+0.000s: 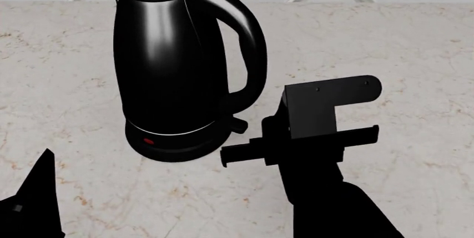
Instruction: Press down the lever to turn on the electric kettle.
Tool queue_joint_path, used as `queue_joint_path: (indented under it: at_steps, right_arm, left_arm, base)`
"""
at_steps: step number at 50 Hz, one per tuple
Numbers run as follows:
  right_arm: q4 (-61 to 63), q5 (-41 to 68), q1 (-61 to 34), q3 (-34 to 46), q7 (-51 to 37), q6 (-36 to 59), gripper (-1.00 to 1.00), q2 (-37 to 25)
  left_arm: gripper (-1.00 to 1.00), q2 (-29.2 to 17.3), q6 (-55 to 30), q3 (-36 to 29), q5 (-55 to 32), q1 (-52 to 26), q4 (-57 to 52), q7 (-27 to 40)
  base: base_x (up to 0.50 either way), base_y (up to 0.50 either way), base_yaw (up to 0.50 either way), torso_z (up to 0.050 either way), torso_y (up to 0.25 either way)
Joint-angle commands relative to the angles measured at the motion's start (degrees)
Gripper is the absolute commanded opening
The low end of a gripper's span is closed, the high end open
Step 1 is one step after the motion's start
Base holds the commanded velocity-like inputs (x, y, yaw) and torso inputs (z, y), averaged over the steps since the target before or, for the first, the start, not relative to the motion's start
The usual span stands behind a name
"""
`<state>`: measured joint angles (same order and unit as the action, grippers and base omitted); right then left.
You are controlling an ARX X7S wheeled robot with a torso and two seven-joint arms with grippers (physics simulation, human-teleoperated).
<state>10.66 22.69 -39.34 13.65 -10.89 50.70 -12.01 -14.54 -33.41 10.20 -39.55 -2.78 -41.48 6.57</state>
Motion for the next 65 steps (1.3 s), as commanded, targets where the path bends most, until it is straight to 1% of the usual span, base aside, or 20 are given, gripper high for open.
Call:
queue_joint_path:
  at_steps: [1,5,6,8,12,22,24,26,31,32,33,39,42,46,48,52,53,60,63,65]
  right_arm:
    - [-4.06,-0.91,-0.77,2.09,0.36,-1.61,-1.0,0.63]
    - [-4.48,-1.19,-0.27,2.92,0.54,-2.16,-1.0,0.55]
    - [-4.21,-1.12,-0.31,3.03,0.5,-2.0,-1.0,0.57]
    - [-3.89,-1.1,-0.29,3.25,0.46,-1.9,-1.0,0.53]
    - [-3.79,-1.37,0.42,4.14,0.67,-2.48,-1.0,0.29]
    - [-6.05,-1.65,1.22,5.03,1.2,-4.72,-1.0,0.56]
    - [-5.63,-1.55,1.12,5.43,1.56,-4.87,-1.0,0.49]
    - [-5.24,-1.5,1.07,5.87,1.64,-4.62,-1.0,0.53]
    - [-4.37,-1.44,0.79,6.83,1.6,-4.09,-1.0,0.74]
    - [-4.18,-1.43,0.61,7.0,1.56,-3.9,-1.0,0.79]
    - [-4.05,-1.53,0.28,7.33,1.52,-3.54,-1.0,0.78]
    - [-2.38,-1.26,0.32,8.19,1.44,-3.09,-1.0,0.94]
    - [-2.41,-1.31,0.17,8.79,1.53,-3.03,-1.0,1.03]
    - [-2.51,-1.28,-0.08,9.08,1.58,-3.14,-1.0,1.06]
    - [-2.52,-1.23,0.07,9.15,1.57,-3.35,-1.0,1.07]
    - [-3.61,-1.36,-0.19,9.63,1.71,-3.73,-1.0,1.31]
    - [-4.13,-1.49,-0.3,9.83,1.81,-4.0,-1.0,1.36]
    - [-8.75,-2.59,-0.18,11.56,2.51,-5.91,-1.0,1.6]
    - [-9.54,-3.19,-0.12,13.49,3.01,-5.33,-1.0,1.47]
    - [-11.02,-3.99,-0.22,15.72,3.64,-4.69,-1.0,1.37]
  left_arm:
    - [1.0,-0.05,1.18,-0.29,0.2,0.52,0.78,-0.36]
    - [1.0,-0.05,1.44,-0.3,0.16,0.58,1.06,-0.31]
    - [1.0,-0.66,-0.59,0.15,-1.48,-0.47,-0.33,1.19]
    - [1.0,-0.79,-0.7,0.04,-1.55,-0.57,-0.47,1.31]
    - [1.0,-0.11,2.11,-1.04,0.69,0.58,1.64,-0.45]
    - [1.0,-0.32,2.49,-1.31,0.61,0.71,1.78,-0.34]
    - [1.0,-0.98,0.39,-0.66,-1.15,-0.24,0.38,1.2]
    - [1.0,-0.64,2.0,-1.02,-0.05,0.59,1.43,0.16]
    - [1.0,-1.17,0.76,-0.59,-1.32,-0.01,0.58,1.2]
    - [1.0,-0.73,2.52,-1.02,-0.07,0.91,1.59,0.06]
    - [1.0,-1.04,1.67,-0.88,-0.58,0.35,1.26,0.65]
    - [1.0,-0.41,4.23,-1.51,0.97,1.44,3.41,-0.87]
    - [1.0,-0.91,2.94,-1.08,-0.25,1.05,2.13,0.15]
    - [1.0,-0.64,4.41,-1.26,0.43,1.81,3.11,-0.75]
    - [1.0,-1.22,2.56,-0.79,-1.01,0.78,2.17,0.6]
    - [1.0,-0.78,3.99,-1.15,-0.44,1.65,2.96,-0.34]
    - [1.0,-1.5,1.92,-0.44,-2.24,0.61,1.76,1.15]
    - [1.0,-1.13,4.19,-0.74,-1.11,1.8,3.15,-0.25]
    - [1.0,-1.85,2.25,-0.13,-2.83,0.84,1.78,1.34]
    - [1.0,-1.28,4.41,-0.6,-1.37,1.87,3.17,-0.2]
  base:
    - [0.0,0.0,0.0,0.0,0.0]
    - [0.0,0.0,0.0,0.0,0.0]
    - [0.0,0.0,0.0,0.0,0.0]
    - [0.0,0.0,0.0,0.0,0.0]
    - [0.0,0.0,0.0,0.0,0.0]
    - [0.0,0.0,0.0,0.0,0.0]
    - [0.0,0.0,0.0,0.0,0.0]
    - [0.0,0.0,0.0,0.0,0.0]
    - [0.0,0.0,0.0,0.0,0.0]
    - [0.0,0.0,0.0,0.0,0.0]
    - [0.0,0.0,0.0,0.0,0.0]
    - [0.0,0.0,0.0,0.0,0.0]
    - [0.0,0.0,0.0,0.0,0.0]
    - [0.0,0.0,0.0,0.0,0.0]
    - [0.0,0.0,0.0,0.0,0.0]
    - [0.0,0.0,0.0,0.0,0.0]
    - [0.0,0.0,0.0,0.0,0.0]
    - [0.0,0.0,0.0,0.0,0.0]
    - [0.0,0.0,0.0,0.0,0.0]
    - [0.01,0.0,0.0,0.0,0.0]
